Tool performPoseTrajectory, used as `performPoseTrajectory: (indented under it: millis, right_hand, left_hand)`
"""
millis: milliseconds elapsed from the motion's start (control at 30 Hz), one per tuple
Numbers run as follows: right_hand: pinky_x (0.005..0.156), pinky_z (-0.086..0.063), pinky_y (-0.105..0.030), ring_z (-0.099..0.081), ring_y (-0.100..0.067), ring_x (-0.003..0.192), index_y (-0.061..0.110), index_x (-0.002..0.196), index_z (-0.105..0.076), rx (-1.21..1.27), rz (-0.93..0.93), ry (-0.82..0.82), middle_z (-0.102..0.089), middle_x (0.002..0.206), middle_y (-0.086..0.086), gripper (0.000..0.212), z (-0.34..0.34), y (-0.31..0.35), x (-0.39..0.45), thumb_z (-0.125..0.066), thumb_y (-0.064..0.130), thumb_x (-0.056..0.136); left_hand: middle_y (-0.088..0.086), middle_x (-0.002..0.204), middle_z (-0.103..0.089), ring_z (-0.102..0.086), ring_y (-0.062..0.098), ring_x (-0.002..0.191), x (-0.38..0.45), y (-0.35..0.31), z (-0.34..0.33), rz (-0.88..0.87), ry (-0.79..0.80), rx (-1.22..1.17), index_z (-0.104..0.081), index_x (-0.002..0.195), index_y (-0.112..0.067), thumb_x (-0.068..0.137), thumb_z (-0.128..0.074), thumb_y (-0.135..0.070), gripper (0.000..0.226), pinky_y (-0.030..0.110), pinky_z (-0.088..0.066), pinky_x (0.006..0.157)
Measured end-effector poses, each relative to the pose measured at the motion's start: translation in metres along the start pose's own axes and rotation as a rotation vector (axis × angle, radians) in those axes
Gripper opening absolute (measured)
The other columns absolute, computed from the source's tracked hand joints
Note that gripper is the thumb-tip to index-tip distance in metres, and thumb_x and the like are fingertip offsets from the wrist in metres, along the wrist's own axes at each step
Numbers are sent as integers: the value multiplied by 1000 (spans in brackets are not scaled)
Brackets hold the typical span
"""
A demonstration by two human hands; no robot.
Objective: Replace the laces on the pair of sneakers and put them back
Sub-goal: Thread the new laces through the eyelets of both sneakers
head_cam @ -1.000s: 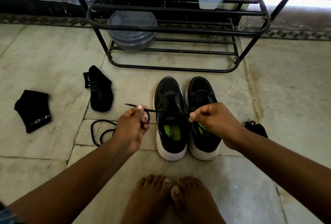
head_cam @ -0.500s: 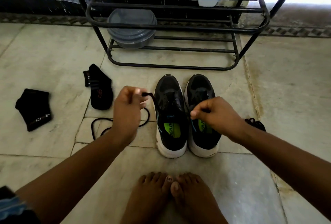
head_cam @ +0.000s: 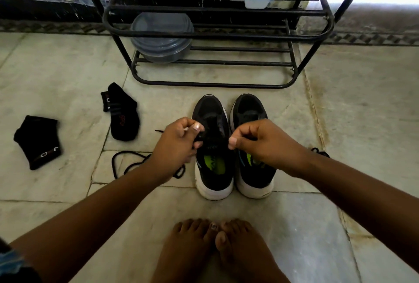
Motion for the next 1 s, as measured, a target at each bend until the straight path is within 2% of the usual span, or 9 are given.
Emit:
performPoseTrajectory:
  millis: [300,433,533,600,667,767,833,933,1000]
  right_hand:
    - [43,-27,-19,-30,-4,42,5,78,-62,133,-259,30,-38,45,12,29,53,-64,-14,-50,23,97]
    - [47,-32,-23,-37,-13,50,12,78,-66,67,-133,29,-46,51,6,25,47,-48,-7,-51,21,96]
    - [53,-43,-22,-54,-14,62,9,100,-66,244,33,12,-63,73,-3,18,44,-12,3,-52,18,93]
    - [59,-48,-19,-60,-7,73,14,106,-65,264,62,-65,-68,90,-2,18,51,-5,12,-55,18,92]
    - [65,-44,-15,-59,3,77,21,104,-66,86,15,-205,-68,95,5,15,61,-17,20,-59,20,91]
    - [79,-42,-16,-52,-8,104,21,125,-55,-396,-148,-233,-57,120,5,40,67,-53,29,-64,30,88]
    - [103,-36,-32,-37,-23,128,20,142,-37,-545,-204,-122,-39,143,-4,65,54,-73,32,-66,33,85]
    - [114,-23,-41,-13,-29,142,20,151,-11,-561,-242,-28,-6,158,-3,85,20,-94,27,-65,25,86]
    - [114,-23,-39,-8,-29,143,22,152,-7,-580,-211,-82,1,159,-1,84,7,-99,19,-60,14,87]
  left_hand:
    - [-1,70,-60,-59,11,63,16,26,76,-71,-297,536,-56,88,-16,98,-45,-16,15,15,-39,55]
    - [0,78,-60,-53,-2,64,22,-6,80,-171,-359,614,-56,95,-17,99,-44,-15,13,7,-36,55]
    - [6,88,-63,-60,14,75,29,-20,118,-211,-568,575,-57,101,-18,100,-39,-16,19,18,-44,73]
    - [10,107,-62,-63,30,99,1,34,91,-207,-455,846,-54,121,-19,101,-34,-19,28,37,-46,87]
    - [2,112,-59,-66,33,97,-47,103,38,-18,-76,980,-40,136,-30,99,-29,-29,39,48,-52,81]
    - [-5,107,-64,-68,29,89,-89,168,-44,-53,230,1009,-46,122,-25,90,-34,-35,36,47,-53,71]
    - [0,92,-68,-69,28,71,-103,168,-54,52,500,937,-50,109,-25,76,-40,-35,35,42,-54,56]
    - [4,95,-58,-69,29,63,-32,132,-38,-38,412,968,-53,102,-28,71,-42,-37,34,45,-56,52]
    - [-1,96,-63,-69,25,76,42,56,-34,-358,225,962,-62,101,-35,79,-43,-38,29,51,-57,71]
Point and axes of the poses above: each hand's wrist, its own x-axis towards the middle knuckle, its own z-axis out of the back of the hand, y = z × x, the point moved 6 cm from there along x, towards the middle knuckle
